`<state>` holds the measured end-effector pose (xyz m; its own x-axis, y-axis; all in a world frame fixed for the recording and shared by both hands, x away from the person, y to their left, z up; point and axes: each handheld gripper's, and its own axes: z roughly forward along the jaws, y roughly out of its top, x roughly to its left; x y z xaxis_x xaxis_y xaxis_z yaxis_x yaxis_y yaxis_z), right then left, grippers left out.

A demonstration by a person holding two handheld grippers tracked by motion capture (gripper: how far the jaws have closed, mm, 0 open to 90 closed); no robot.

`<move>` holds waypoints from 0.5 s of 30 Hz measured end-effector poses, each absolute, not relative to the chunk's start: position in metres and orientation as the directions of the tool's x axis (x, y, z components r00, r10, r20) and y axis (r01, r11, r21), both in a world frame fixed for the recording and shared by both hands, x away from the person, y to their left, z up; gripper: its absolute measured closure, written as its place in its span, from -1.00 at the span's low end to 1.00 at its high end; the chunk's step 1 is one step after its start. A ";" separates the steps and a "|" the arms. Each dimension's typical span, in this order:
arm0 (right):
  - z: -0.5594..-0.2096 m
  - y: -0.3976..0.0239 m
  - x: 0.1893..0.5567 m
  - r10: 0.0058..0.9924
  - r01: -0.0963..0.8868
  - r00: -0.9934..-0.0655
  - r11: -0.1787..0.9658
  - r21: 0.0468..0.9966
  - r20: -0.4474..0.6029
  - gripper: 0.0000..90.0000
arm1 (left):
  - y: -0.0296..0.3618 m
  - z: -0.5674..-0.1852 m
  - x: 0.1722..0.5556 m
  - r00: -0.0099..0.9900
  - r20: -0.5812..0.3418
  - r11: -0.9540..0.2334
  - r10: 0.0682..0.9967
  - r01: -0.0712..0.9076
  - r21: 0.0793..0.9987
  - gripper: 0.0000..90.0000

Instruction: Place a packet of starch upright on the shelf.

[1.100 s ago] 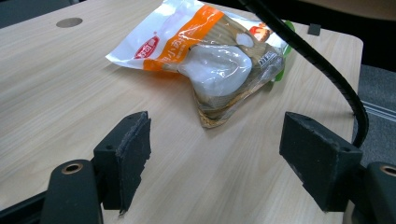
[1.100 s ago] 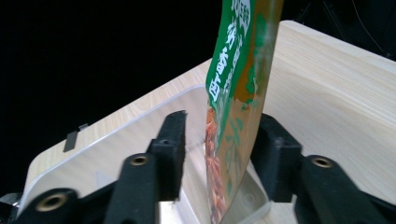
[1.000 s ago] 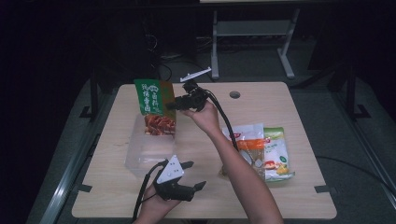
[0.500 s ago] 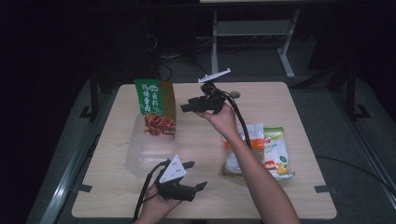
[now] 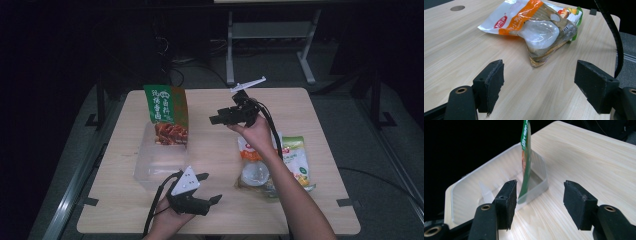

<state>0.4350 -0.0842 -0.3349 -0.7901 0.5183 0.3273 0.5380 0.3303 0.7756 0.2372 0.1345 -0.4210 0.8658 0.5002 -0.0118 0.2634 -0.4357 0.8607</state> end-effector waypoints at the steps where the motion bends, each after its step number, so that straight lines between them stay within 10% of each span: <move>1: -0.335 -0.087 0.434 0.521 0.537 -0.789 0.330 0.777 0.325 -0.04 | 0.135 -0.421 0.237 0.866 -0.011 -0.436 0.501 0.263 0.861 -0.48; 15: -0.338 -0.121 0.419 0.555 0.566 -0.763 0.325 0.758 0.331 -0.07 | 0.135 -0.421 0.238 0.862 -0.022 -0.424 0.507 0.271 0.864 -0.48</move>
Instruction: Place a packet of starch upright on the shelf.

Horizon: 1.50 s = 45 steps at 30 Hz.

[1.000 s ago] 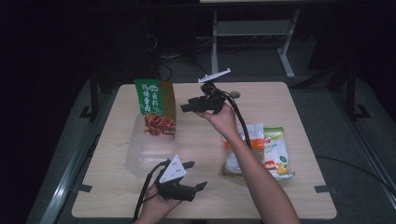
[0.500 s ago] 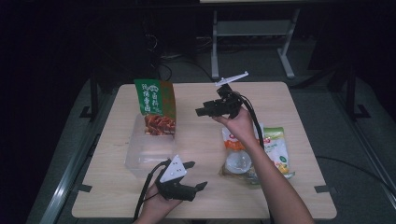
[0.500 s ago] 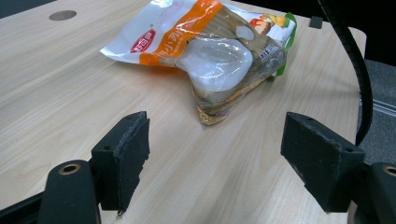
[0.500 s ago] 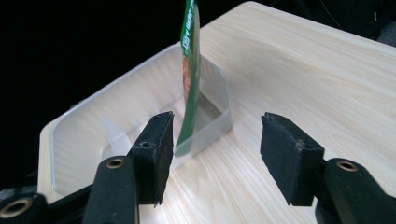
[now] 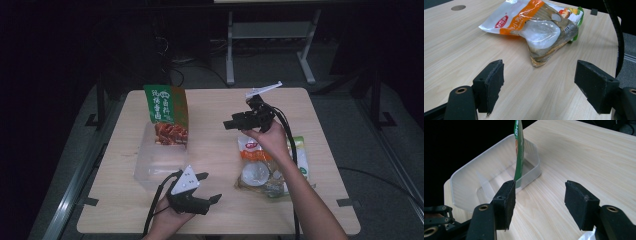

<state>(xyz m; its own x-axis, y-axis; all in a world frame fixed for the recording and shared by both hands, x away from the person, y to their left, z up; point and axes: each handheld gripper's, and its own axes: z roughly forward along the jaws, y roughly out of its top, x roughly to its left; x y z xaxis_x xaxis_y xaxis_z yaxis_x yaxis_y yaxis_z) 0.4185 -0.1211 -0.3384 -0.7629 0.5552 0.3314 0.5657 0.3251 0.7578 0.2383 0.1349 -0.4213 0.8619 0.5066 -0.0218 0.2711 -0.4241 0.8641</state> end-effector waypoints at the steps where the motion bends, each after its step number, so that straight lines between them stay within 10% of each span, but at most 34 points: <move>1: -0.339 -0.124 0.416 0.560 0.564 -0.761 0.320 0.762 0.328 -0.07 | 0.135 -0.421 0.238 0.862 -0.020 -0.426 0.506 0.270 0.863 -0.48; 45: -0.382 -0.221 0.365 0.680 0.673 -0.645 0.288 0.681 0.349 -0.14 | 0.132 -0.423 0.238 0.862 -0.009 -0.437 0.507 0.267 0.859 -0.49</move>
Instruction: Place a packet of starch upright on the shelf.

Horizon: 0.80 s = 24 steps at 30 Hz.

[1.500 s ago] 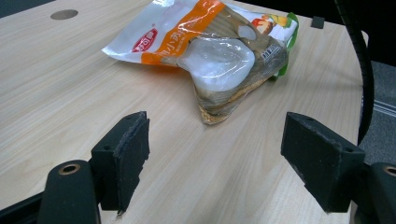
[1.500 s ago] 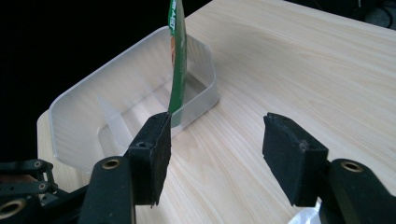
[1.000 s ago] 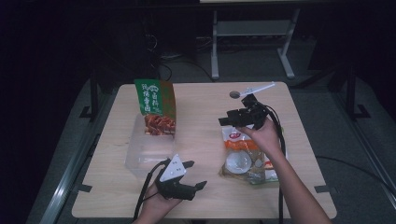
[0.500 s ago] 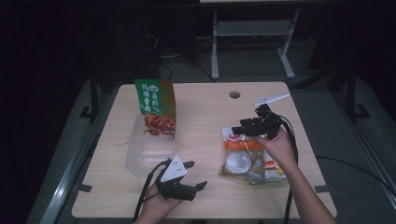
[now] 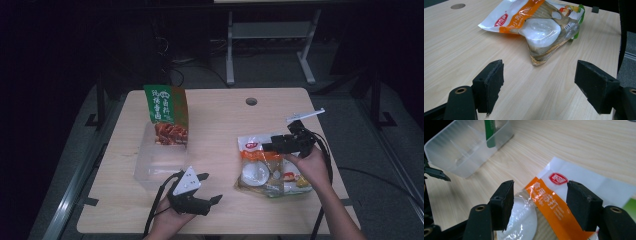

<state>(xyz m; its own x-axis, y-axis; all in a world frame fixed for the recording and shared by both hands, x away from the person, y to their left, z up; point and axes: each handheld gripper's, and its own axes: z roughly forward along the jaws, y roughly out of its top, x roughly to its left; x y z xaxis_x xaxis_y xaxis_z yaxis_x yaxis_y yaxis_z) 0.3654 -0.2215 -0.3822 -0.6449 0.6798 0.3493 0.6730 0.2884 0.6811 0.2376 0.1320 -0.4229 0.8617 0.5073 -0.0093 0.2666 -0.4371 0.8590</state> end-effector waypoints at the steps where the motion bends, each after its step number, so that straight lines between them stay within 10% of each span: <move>1: -0.383 -0.223 0.365 0.682 0.675 -0.642 0.286 0.680 0.350 -0.14 | 0.132 -0.423 0.238 0.862 -0.010 -0.437 0.508 0.267 0.859 -0.49; 24: -0.408 -0.257 0.352 0.735 0.725 -0.572 0.248 0.642 0.363 -0.17 | 0.132 -0.423 0.238 0.862 -0.008 -0.440 0.508 0.267 0.858 -0.49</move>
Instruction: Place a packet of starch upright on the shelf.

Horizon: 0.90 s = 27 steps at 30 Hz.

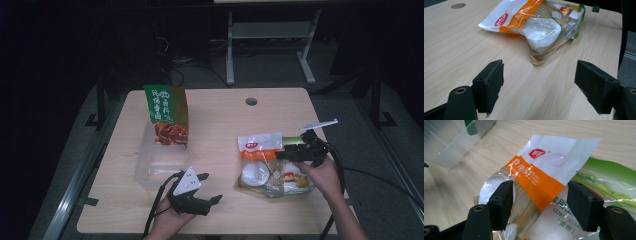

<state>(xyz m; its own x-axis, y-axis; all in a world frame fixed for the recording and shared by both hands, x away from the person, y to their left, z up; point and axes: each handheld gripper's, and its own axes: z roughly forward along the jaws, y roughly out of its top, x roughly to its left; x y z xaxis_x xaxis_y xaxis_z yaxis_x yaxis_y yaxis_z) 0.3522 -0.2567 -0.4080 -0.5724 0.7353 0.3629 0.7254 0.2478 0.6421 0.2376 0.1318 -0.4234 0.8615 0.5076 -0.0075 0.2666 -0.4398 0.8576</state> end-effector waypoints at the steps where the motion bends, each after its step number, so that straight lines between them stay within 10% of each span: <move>1: -0.408 -0.257 0.352 0.737 0.727 -0.570 0.247 0.641 0.363 -0.17 | 0.132 -0.423 0.238 0.862 -0.007 -0.440 0.507 0.266 0.858 -0.49; 27: -0.434 -0.245 0.362 0.705 0.763 -0.581 0.300 0.572 0.406 0.05 | 0.131 -0.425 0.238 0.864 -0.013 -0.444 0.504 0.271 0.854 -0.49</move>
<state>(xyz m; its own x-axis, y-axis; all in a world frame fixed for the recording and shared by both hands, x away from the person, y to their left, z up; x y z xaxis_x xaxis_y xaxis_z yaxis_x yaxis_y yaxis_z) 0.3616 -0.2448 -0.4343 -0.5814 0.7051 0.4059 0.7633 0.3001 0.5721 0.2376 0.1311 -0.4245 0.8638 0.5036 -0.0127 0.2711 -0.4435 0.8543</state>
